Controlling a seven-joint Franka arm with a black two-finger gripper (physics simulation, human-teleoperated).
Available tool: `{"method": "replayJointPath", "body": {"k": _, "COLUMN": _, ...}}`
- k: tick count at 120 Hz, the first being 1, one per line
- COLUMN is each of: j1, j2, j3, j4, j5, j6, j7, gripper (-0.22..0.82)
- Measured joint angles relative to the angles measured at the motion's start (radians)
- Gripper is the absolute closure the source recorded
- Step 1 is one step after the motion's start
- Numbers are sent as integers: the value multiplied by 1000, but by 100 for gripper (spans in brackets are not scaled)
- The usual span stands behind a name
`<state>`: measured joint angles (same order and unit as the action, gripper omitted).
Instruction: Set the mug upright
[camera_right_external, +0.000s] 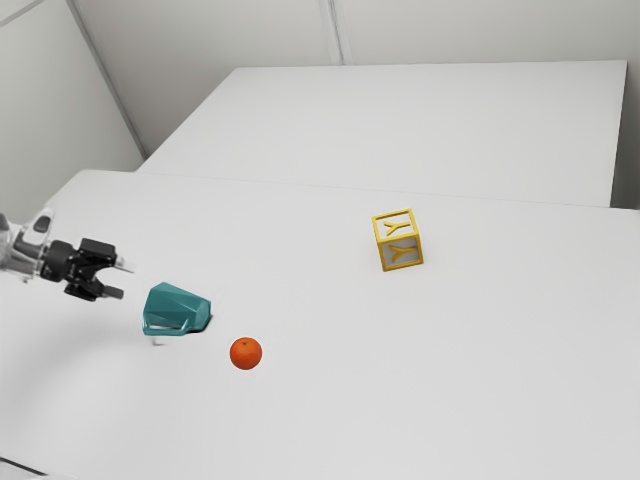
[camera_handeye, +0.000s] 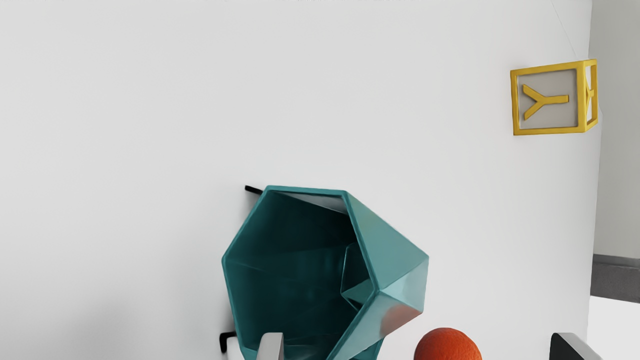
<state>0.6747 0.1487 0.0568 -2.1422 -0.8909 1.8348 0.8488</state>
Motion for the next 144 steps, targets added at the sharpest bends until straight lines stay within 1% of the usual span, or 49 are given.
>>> {"method": "replayJointPath", "body": {"k": 31, "j1": -9, "j2": 47, "j3": -3, "j4": 2, "j5": -41, "j6": -3, "j7": 78, "gripper": 3}}
{"method": "replayJointPath", "body": {"k": 48, "j1": -17, "j2": 54, "j3": -5, "j4": -1, "j5": -45, "j6": -5, "j7": 104, "gripper": 3}}
{"method": "replayJointPath", "body": {"k": 89, "j1": -46, "j2": 87, "j3": -9, "j4": -3, "j5": -44, "j6": -15, "j7": 120, "gripper": 2}}
{"method": "replayJointPath", "body": {"k": 144, "j1": -82, "j2": 106, "j3": -15, "j4": -3, "j5": -47, "j6": -18, "j7": 138, "gripper": 3}}
